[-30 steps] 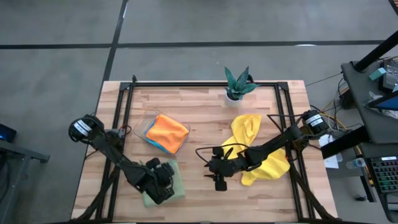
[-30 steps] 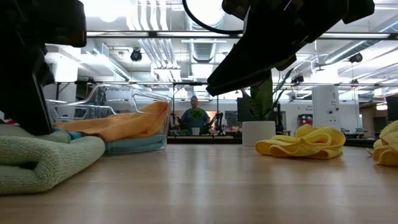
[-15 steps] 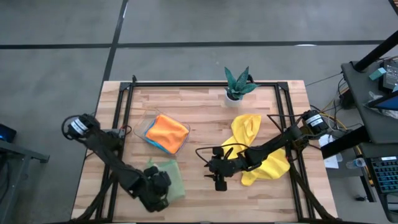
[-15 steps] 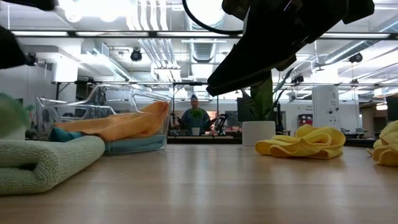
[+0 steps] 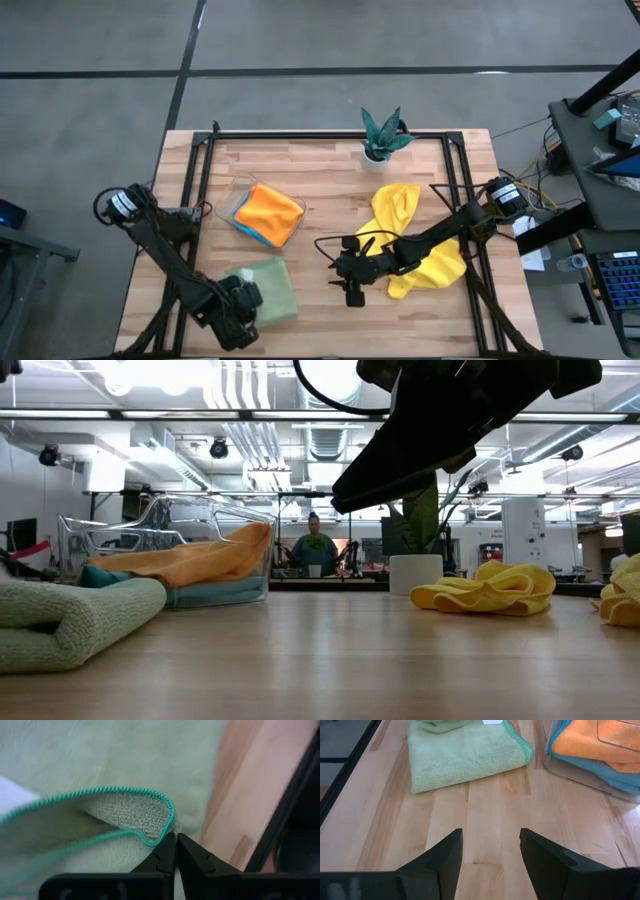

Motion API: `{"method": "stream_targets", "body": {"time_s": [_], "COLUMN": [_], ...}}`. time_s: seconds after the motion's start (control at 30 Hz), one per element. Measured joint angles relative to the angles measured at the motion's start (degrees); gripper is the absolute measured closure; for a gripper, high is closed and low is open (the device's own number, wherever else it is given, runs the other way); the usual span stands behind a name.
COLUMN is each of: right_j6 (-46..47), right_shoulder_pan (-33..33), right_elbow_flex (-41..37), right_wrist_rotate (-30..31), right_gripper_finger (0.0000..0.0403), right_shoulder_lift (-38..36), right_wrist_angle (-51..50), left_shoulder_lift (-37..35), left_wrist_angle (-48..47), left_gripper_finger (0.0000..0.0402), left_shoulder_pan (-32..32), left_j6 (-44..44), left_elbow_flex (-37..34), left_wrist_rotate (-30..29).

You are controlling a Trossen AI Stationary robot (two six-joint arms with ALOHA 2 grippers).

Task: Fold microfiber towels
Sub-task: Fold the green microfiber cloth

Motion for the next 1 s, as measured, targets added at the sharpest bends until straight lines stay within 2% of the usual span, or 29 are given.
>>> {"method": "stream_targets", "body": {"time_s": [0.27,0.47,0.73,0.9,1.0], "right_j6": [0.05,0.05,-1.37,-3.41,-3.92], "right_shoulder_pan": [0.00,0.00,0.00,0.00,0.00], "right_elbow_flex": [0.00,0.00,0.00,-0.12,-0.43], "right_wrist_rotate": [0.00,0.00,0.00,0.00,0.02], "right_gripper_finger": [0.0215,0.0215,0.0215,0.0215,0.0215], "right_shoulder_lift": [0.39,1.07,1.07,1.07,1.07], "right_wrist_angle": [0.23,0.16,0.06,0.21,0.44], "left_shoulder_lift": [-0.01,-0.03,-0.09,-0.14,-0.14], "left_wrist_angle": [-1.78,-1.33,-1.29,-1.20,-1.19], "left_gripper_finger": [0.0395,0.0336,0.0266,0.0261,0.0261], "left_shoulder_pan": [-0.25,-0.25,-0.57,-2.55,-3.89], "left_j6": [-2.23,-2.68,-10.75,-16.90,-19.70], "left_elbow_flex": [0.08,0.16,1.79,4.43,5.15], "left_wrist_rotate": [6.00,13.30,23.63,24.51,22.80]}}
